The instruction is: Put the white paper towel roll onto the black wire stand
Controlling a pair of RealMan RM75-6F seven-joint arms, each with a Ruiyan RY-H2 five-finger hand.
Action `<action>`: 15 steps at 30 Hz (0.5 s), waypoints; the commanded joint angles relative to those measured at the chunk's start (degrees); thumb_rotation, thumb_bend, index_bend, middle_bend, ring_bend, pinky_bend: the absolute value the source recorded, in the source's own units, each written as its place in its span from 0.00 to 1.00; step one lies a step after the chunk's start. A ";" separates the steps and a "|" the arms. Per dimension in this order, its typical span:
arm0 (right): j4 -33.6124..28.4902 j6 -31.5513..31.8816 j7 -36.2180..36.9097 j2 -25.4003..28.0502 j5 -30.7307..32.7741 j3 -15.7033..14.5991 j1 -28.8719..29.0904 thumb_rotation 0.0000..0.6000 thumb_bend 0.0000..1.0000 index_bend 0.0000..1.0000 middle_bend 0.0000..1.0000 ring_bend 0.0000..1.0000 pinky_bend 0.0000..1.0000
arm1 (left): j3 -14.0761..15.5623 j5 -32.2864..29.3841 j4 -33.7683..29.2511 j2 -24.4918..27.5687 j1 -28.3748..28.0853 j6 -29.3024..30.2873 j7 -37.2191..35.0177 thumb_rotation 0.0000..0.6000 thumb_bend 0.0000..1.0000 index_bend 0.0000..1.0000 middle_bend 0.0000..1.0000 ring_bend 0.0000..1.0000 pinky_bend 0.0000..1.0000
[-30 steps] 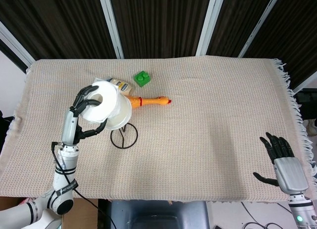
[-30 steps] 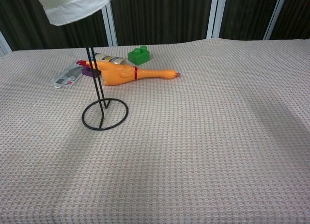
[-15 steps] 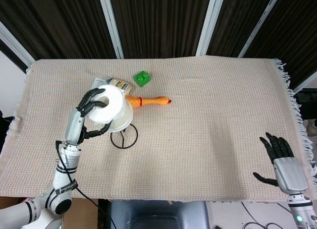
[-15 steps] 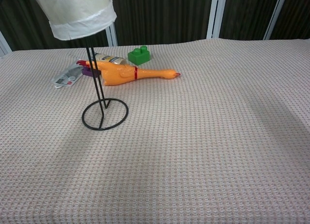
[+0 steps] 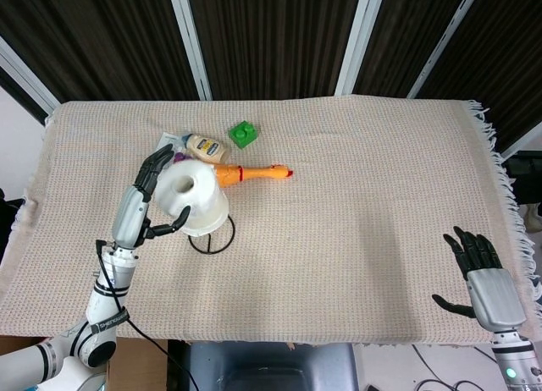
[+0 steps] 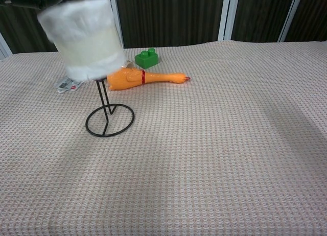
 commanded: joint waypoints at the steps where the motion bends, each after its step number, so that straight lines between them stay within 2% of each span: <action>1: -0.01 -0.04 -0.06 -0.02 0.00 -0.01 0.01 1.00 0.09 0.00 0.00 0.00 0.00 | 0.34 0.14 -0.11 0.36 0.13 -0.04 0.42 1.00 0.38 0.00 0.00 0.00 0.05; 5: -0.01 0.01 -0.19 -0.05 -0.14 -0.08 -0.02 1.00 0.09 0.00 0.00 0.00 0.00 | 1.89 1.16 -0.77 1.96 1.16 0.34 1.17 1.00 0.38 0.00 0.00 0.00 0.05; 11: -0.16 -0.07 -1.09 -0.19 0.08 -0.15 -0.16 1.00 0.09 0.00 0.00 0.00 0.00 | 10.18 4.37 -0.71 9.23 9.14 4.27 11.95 1.00 0.38 0.00 0.00 0.00 0.05; 14: -0.45 -0.73 -2.50 -0.54 0.67 -0.15 -0.06 1.00 0.09 0.00 0.00 0.00 0.00 | 14.58 0.83 1.55 11.12 15.16 4.87 21.22 1.00 0.39 0.00 0.00 0.00 0.04; 15: -0.48 -0.92 -2.81 -0.67 0.70 -0.18 0.01 1.00 0.09 0.00 0.00 0.00 0.00 | 15.26 -0.01 1.93 11.05 16.49 5.29 22.19 1.00 0.39 0.00 0.00 0.00 0.04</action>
